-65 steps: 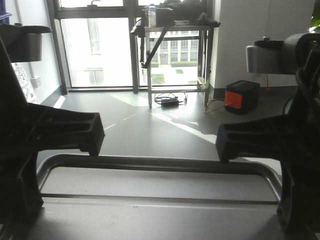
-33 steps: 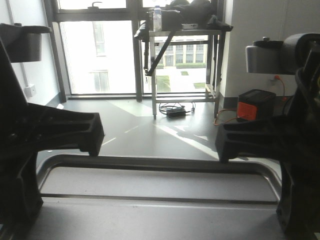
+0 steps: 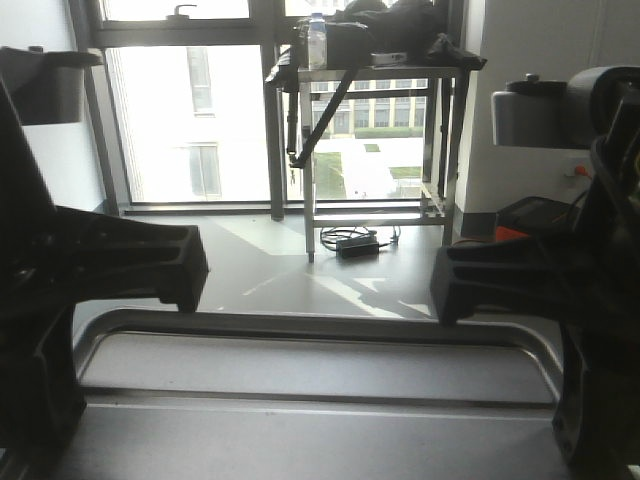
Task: Grab silver tray and stack on right shelf
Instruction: 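Carry the tray in both grippers while the base turns and drives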
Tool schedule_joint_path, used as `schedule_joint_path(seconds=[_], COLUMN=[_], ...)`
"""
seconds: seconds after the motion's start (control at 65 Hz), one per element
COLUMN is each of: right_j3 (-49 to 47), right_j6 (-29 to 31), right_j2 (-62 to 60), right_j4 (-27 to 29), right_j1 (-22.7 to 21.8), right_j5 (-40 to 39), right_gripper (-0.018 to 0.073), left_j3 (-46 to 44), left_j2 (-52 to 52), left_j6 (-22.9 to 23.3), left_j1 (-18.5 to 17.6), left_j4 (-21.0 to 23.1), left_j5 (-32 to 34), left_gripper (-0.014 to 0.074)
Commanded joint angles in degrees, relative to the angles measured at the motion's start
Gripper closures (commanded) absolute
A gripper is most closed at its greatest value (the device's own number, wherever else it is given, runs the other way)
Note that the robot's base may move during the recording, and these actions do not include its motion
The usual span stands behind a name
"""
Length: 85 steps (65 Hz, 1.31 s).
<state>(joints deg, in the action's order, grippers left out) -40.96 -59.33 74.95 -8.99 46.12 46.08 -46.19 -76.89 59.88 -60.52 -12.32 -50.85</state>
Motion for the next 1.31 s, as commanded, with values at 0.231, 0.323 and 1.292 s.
schedule_joint_path(seconds=[0.231, 0.323, 1.292], right_j3=[-1.7, -1.7, -1.7], right_j6=[0.1, 0.1, 0.1], right_j2=[-1.2, -1.2, -1.2], right_j4=[-2.4, -2.4, -2.4], right_j1=[-0.3, -0.3, -0.3], right_j5=[-0.3, -0.4, -0.4], right_gripper=[0.0490, 0.0490, 0.0490], left_j3=[-1.0, -1.0, -1.0], left_j2=[1.7, 1.7, 1.7], left_j6=[-0.8, -0.8, -0.8], left_j1=[-0.5, -0.5, -0.5], left_j4=[-0.9, -0.9, -0.9], left_j5=[-2.1, -2.1, -2.1], left_gripper=[0.0697, 0.0697, 0.0697])
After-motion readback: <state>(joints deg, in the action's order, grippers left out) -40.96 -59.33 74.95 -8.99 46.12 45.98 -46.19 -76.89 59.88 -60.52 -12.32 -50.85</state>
